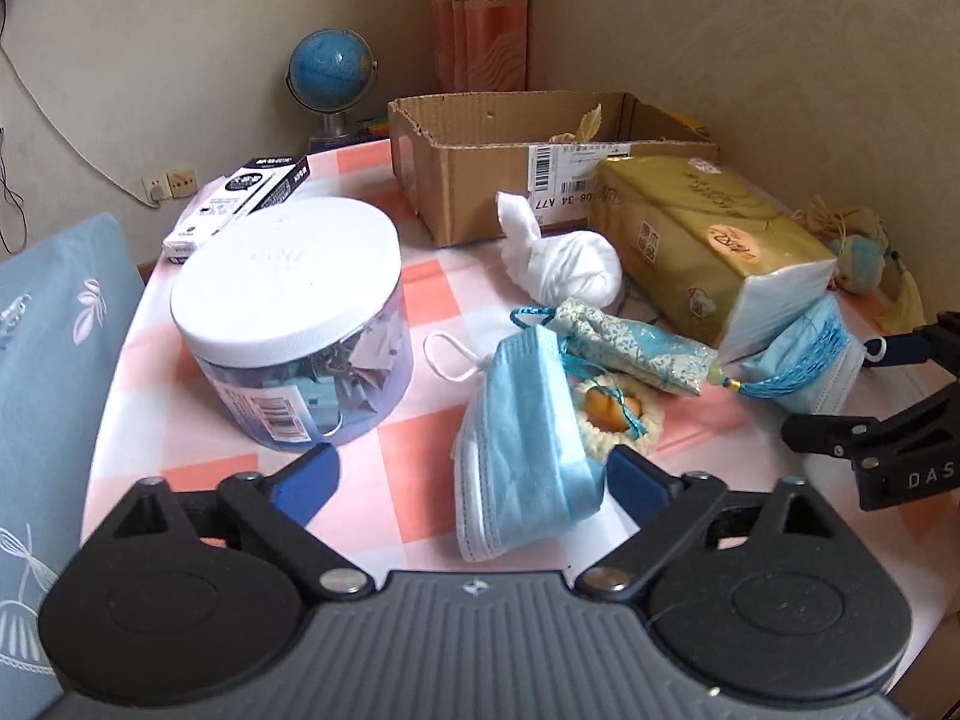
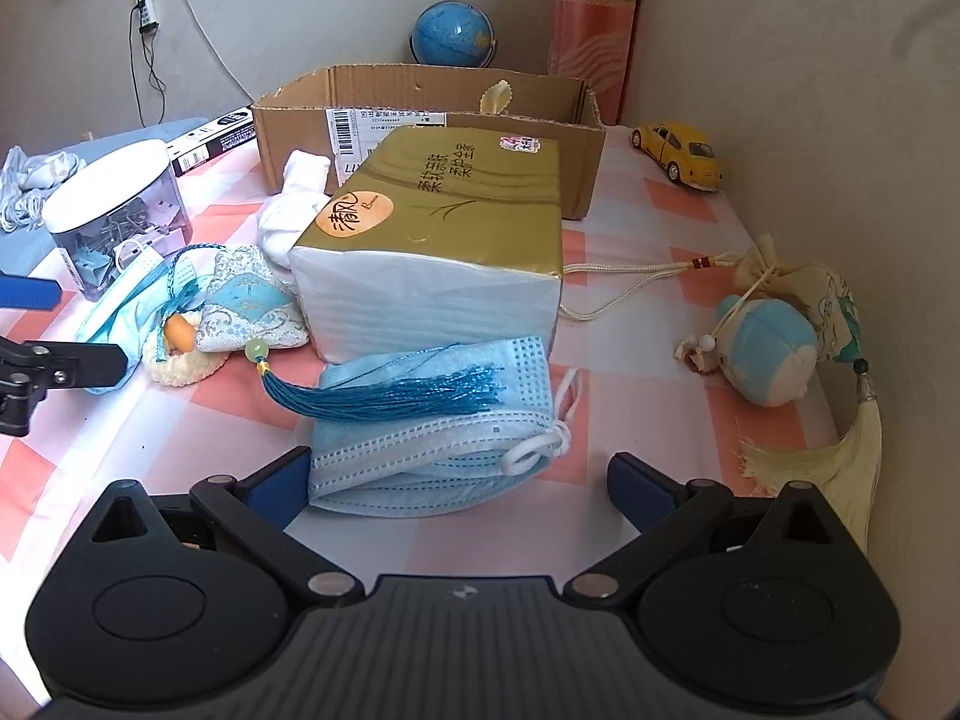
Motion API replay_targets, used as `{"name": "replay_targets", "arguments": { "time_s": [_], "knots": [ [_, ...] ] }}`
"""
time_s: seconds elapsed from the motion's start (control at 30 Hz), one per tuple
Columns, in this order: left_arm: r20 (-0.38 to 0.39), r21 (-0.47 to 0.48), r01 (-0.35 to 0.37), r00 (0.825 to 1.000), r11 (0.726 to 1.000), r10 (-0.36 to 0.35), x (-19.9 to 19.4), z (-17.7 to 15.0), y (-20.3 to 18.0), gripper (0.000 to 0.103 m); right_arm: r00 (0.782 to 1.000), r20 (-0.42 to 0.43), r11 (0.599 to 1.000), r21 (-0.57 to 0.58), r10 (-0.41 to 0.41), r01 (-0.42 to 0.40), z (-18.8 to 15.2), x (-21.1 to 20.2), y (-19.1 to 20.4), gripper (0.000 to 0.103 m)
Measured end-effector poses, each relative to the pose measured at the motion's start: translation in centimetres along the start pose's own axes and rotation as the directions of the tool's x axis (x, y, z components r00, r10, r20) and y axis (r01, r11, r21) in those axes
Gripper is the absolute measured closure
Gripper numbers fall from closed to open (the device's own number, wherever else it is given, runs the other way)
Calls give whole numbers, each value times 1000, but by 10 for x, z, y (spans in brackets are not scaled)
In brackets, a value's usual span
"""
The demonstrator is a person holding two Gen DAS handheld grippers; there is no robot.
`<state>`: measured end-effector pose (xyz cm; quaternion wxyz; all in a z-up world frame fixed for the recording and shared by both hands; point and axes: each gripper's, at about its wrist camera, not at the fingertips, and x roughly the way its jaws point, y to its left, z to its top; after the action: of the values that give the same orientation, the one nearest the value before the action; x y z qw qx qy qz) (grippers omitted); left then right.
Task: Organize soft objects
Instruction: 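Grasp the blue mask with the left gripper while the right grasps the folded masks, then lift the folded masks with the right gripper and drop them into the box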
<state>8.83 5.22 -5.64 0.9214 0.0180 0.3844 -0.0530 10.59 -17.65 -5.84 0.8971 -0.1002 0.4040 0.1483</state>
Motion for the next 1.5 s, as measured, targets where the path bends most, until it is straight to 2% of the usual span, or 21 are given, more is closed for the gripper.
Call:
{"name": "replay_targets", "arguments": {
  "time_s": [0.1,0.2,0.23,0.27,0.37,0.57,0.7,0.77,0.97,1.37,1.5],
  "knots": [
    [-4,-22,26,1000,999,-26,1,-2,3,27,1000,3,1000,0,0,0,0,0,0,0],
    [-7,-34,48,999,998,-48,3,-2,4,45,1000,6,1000,0,0,0,0,0,0,0],
    [-10,-38,53,999,998,-53,4,-2,4,56,1000,7,1000,-2,0,0,0,0,0,0],
    [-14,-41,57,998,998,-58,5,-2,4,61,1000,7,1000,-2,0,0,0,0,0,0],
    [-13,-34,53,998,998,-54,3,-4,5,64,1000,7,1000,-2,0,0,0,0,0,0],
    [-54,17,36,998,999,-35,-20,-20,8,64,1000,28,1000,-3,0,0,-4,-2,1,0],
    [-56,32,18,998,999,-16,-32,-30,8,54,999,42,1000,-6,3,-3,-6,-3,1,0],
    [-47,28,13,999,1000,-12,-32,-29,8,44,999,48,1000,-11,8,-8,-6,-3,1,0],
    [-50,12,11,999,1000,-11,-22,-26,7,37,998,60,999,-39,37,-34,-1,2,2,0],
    [-52,-7,13,999,1000,-14,-16,-28,10,30,997,53,996,-67,64,-60,10,12,8,0],
    [-50,-5,15,999,1000,-15,-16,-28,10,30,997,55,996,-67,63,-59,9,5,8,15]
  ]
}}
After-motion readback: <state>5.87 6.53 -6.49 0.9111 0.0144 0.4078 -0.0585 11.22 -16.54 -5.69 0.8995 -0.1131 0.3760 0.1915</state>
